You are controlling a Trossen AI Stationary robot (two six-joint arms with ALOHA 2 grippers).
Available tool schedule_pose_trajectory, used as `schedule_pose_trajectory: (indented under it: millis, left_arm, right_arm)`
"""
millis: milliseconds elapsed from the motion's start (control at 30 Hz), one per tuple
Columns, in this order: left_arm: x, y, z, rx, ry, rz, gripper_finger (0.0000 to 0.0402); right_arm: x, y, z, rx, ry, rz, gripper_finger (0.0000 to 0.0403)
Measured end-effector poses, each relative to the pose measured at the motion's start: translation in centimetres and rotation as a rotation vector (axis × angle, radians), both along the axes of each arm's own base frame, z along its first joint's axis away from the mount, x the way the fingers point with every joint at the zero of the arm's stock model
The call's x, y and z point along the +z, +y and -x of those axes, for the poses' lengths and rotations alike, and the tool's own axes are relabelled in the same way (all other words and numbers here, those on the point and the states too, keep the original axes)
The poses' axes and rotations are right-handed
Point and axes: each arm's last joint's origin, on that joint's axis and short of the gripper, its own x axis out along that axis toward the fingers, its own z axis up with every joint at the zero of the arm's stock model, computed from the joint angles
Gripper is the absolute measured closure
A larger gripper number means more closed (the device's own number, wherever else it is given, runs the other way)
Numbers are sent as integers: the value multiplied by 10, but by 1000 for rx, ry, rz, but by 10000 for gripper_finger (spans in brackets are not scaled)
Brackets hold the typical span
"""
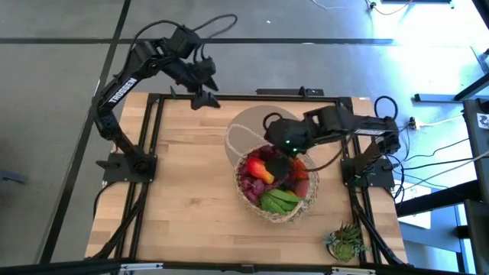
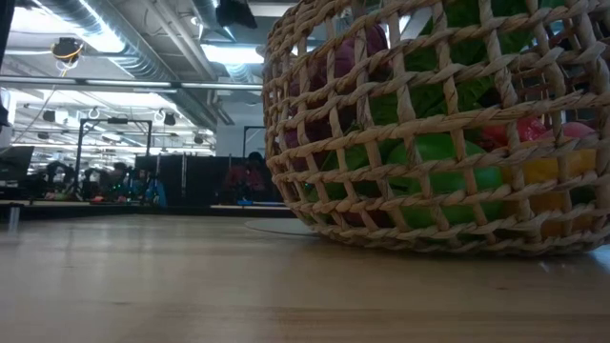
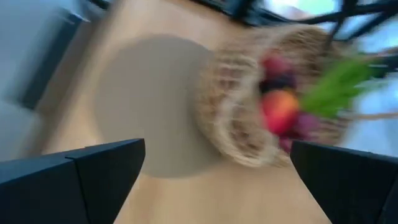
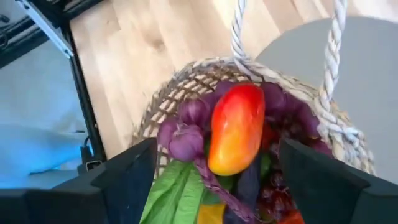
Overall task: Build produce basket
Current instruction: Put the brown basket on the gray mat
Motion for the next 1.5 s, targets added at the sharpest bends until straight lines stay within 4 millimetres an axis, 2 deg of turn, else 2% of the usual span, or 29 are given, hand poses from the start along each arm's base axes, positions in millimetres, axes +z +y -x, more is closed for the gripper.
schedule_pose_trajectory:
  millis: [67, 267, 400, 533, 733, 967, 1267, 1500]
  left_arm:
    - [-10, 5, 0, -20, 3, 112, 10]
    - [-53, 19, -7, 24, 98, 286, 10]
    - [-81, 24, -14, -28, 73, 467, 10]
    - [-100, 29, -22, -52, 26, 524, 10]
    - [-125, 25, -37, -43, 23, 574, 10]
    - [-142, 11, -54, -104, 3, 545, 10]
    - [-141, -8, -70, -132, -2, 413, 10]
    - [-142, -7, -70, -76, 17, 403, 10]
  right_arm:
    - [9, 2, 6, 9, -8, 10, 79]
    - [32, 4, 31, 13, 27, 18, 79]
    - [45, 13, 38, 80, -41, 34, 79]
    - [47, 18, 40, 104, -57, 77, 79]
    - [47, 22, 40, 115, -61, 117, 79]
    - [45, 23, 40, 126, -56, 128, 79]
    - [44, 28, 40, 184, -42, 78, 79]
    - [44, 40, 44, 234, -44, 77, 105]
